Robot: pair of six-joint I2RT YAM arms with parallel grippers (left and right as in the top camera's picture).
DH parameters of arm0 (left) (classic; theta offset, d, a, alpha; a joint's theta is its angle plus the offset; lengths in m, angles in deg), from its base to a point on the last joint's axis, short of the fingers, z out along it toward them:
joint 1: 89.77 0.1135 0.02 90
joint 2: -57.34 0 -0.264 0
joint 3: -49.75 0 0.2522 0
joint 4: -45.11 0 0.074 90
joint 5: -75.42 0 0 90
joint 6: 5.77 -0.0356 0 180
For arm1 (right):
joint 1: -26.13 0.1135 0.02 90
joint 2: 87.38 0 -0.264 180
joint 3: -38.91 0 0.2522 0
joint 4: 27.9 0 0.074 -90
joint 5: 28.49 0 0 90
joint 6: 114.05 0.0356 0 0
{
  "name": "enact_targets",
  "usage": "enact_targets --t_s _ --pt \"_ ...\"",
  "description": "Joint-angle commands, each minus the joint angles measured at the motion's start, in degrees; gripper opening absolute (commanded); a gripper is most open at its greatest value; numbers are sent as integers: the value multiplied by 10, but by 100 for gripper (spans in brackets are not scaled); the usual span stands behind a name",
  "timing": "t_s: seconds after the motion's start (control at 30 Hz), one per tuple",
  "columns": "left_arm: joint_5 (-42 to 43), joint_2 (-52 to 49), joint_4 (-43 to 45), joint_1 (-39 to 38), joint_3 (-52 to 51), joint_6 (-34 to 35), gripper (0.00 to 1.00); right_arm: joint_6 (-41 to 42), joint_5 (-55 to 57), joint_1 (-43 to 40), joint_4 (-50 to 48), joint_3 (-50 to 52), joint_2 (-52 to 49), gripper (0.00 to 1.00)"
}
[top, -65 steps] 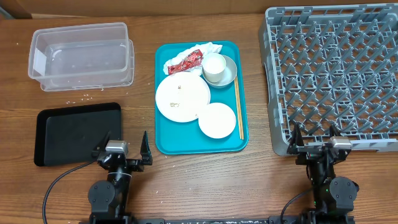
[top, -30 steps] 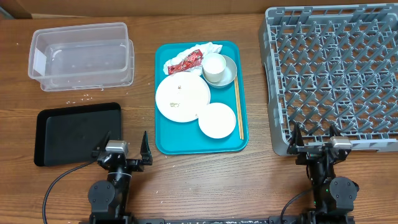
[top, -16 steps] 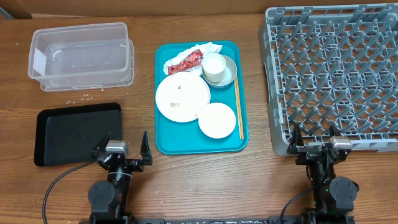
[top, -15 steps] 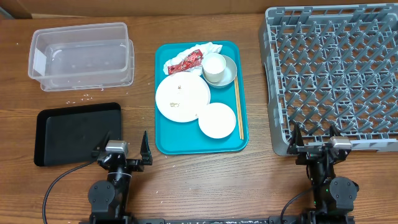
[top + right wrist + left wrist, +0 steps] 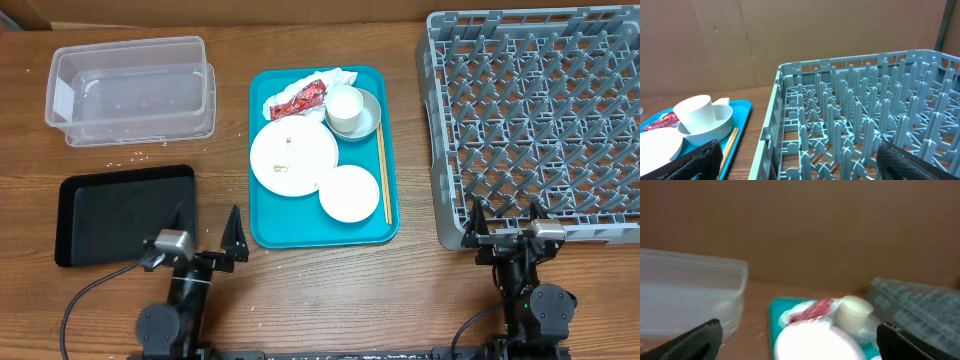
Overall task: Sort waste into correct bins and load items into the dishwasher
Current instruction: 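Move the left gripper over the red wrapper on the teal tray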
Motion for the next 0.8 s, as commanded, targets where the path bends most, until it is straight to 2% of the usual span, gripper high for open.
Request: enact_targets --t_s 0.0,0.1,0.17,0.2,0.23,0.33,0.47,0.63,0.7,0.77 --pt "111 2 92 -4 -2 55 100 4 0 0 -4 6 7 100" --pt "144 2 209 -4 5 53 100 4 0 0 -4 6 7 100" --pt "144 2 214 -4 28 52 100 4 0 0 -4 6 7 100" --pt "144 1 185 -4 56 41 100 4 0 0 -4 6 7 100" --pt "144 -2 150 -4 81 30 100 4 0 0 -4 6 7 100" --pt "137 -48 -32 -4 208 -40 100 4 0 0 -4 6 7 100" --pt "123 -205 -272 -4 420 -115 100 4 0 0 -4 6 7 100" --pt "132 -444 -544 -4 669 -134 100 4 0 0 -4 6 7 100" --pt "154 -519 -613 -4 740 -131 100 4 0 0 -4 6 7 100" --pt "196 -583 -640 -4 791 -116 100 4 0 0 -4 6 7 100"
